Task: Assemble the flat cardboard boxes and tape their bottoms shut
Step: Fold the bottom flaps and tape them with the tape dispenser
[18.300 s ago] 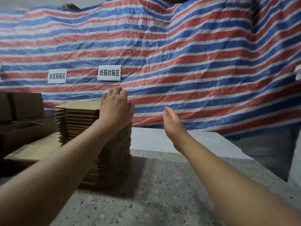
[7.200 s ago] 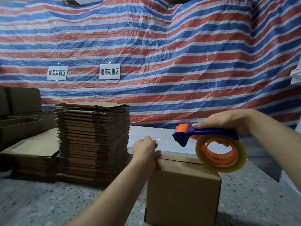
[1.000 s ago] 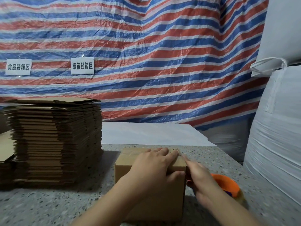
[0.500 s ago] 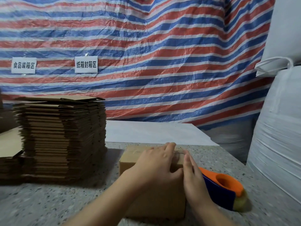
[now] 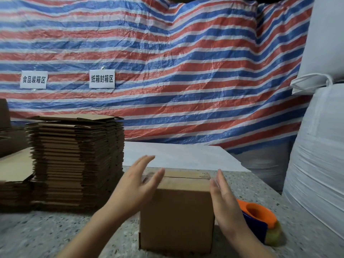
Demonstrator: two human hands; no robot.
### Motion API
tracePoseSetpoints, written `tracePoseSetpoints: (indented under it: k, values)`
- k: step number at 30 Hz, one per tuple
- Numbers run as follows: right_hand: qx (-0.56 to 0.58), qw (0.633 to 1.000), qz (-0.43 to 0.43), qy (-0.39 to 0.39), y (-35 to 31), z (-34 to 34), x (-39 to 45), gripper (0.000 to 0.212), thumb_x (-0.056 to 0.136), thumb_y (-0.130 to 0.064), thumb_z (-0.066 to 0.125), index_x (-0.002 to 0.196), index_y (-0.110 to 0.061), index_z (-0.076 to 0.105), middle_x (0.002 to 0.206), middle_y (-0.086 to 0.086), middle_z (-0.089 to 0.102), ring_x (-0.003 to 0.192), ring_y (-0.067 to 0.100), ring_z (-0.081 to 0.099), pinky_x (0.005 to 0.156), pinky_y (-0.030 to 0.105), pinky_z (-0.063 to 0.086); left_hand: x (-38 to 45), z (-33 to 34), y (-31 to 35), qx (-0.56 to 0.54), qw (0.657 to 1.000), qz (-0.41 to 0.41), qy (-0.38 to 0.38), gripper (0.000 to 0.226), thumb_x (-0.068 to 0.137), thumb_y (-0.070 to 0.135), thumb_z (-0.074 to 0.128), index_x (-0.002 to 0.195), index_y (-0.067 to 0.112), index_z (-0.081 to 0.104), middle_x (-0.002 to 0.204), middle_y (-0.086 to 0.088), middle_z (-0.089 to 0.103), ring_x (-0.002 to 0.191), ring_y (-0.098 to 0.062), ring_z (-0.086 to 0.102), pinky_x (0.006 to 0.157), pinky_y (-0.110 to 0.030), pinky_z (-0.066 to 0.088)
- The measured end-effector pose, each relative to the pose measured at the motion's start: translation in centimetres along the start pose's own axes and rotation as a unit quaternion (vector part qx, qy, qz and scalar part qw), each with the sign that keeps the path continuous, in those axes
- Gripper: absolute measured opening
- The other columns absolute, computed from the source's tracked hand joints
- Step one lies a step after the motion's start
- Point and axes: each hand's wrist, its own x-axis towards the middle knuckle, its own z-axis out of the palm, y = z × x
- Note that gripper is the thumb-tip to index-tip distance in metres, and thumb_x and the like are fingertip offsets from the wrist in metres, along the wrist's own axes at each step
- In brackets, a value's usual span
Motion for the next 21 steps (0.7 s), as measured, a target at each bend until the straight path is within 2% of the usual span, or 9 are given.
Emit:
tracePoseSetpoints:
  k: [3, 6, 10, 14, 17, 21]
  values:
    - [-0.013, 0.999, -0.029, -0.016, 0.7, 0.4, -0.3, 0.086, 0.081, -0.070, 0.036, 0.159, -0.037, 0.017, 0.164, -0.018, 0.020, 0.145, -0.004, 0.015, 0.119, 0.024, 0.017, -1.6, 0.9, -1.3, -0.095, 0.992, -0.063, -0.046, 0.062, 0.077, 0.072, 0.047, 0.133, 0.047, 0.048, 0.137, 0.023, 0.045, 0.136, -0.003, 0.039, 0.105, -0.023, 0.037]
    - [0.004, 0.999, -0.039, 0.006, 1.3, 1.0, -0.4, 0.080, 0.085, -0.064, 0.038, 0.158, -0.034, 0.024, 0.161, -0.021, 0.025, 0.138, -0.010, 0.017, 0.112, 0.017, 0.018, -2.1, 2.1, -1.6, -0.195, 0.975, -0.106, -0.031, 0.044, 0.078, 0.060, 0.052, 0.121, 0.049, 0.055, 0.139, 0.022, 0.045, 0.135, 0.000, 0.036, 0.105, -0.021, 0.033]
    - [0.022, 0.999, -0.032, 0.034, 1.6, 1.6, -0.7, 0.081, 0.083, -0.066, 0.037, 0.157, -0.036, 0.026, 0.157, -0.022, 0.028, 0.136, -0.007, 0.021, 0.110, 0.019, 0.020, -2.3, 2.6, -1.8, -0.212, 0.969, -0.129, -0.005, 0.052, 0.077, 0.057, 0.053, 0.126, 0.042, 0.056, 0.139, 0.015, 0.050, 0.132, -0.005, 0.042, 0.111, -0.030, 0.037]
    - [0.020, 0.998, -0.027, 0.055, 1.7, 1.9, -1.0, 0.082, 0.082, -0.065, 0.038, 0.157, -0.032, 0.029, 0.159, -0.012, 0.033, 0.147, 0.009, 0.028, 0.110, 0.022, 0.024, -2.7, 3.0, -1.7, -0.190, 0.972, -0.141, 0.017, 0.052, 0.078, 0.061, 0.050, 0.127, 0.043, 0.054, 0.126, 0.018, 0.055, 0.119, -0.005, 0.050, 0.099, -0.029, 0.045]
    - [0.013, 0.998, -0.027, 0.060, 1.8, 1.9, -1.3, 0.080, 0.083, -0.062, 0.038, 0.157, -0.030, 0.031, 0.157, -0.008, 0.039, 0.145, 0.013, 0.034, 0.110, 0.023, 0.028, -3.0, 3.5, -1.6, -0.181, 0.971, -0.149, 0.042, 0.057, 0.077, 0.062, 0.049, 0.130, 0.043, 0.050, 0.124, 0.016, 0.055, 0.115, -0.005, 0.049, 0.092, -0.024, 0.042]
    - [0.017, 0.999, -0.029, 0.033, 2.0, 1.6, -1.8, 0.075, 0.085, -0.058, 0.038, 0.155, -0.034, 0.029, 0.153, -0.010, 0.044, 0.142, 0.010, 0.038, 0.116, 0.028, 0.030, -3.4, 4.2, -1.6, -0.177, 0.968, -0.174, 0.042, 0.077, 0.078, 0.061, 0.043, 0.147, 0.027, 0.037, 0.134, 0.008, 0.050, 0.124, -0.012, 0.046, 0.103, -0.032, 0.040]
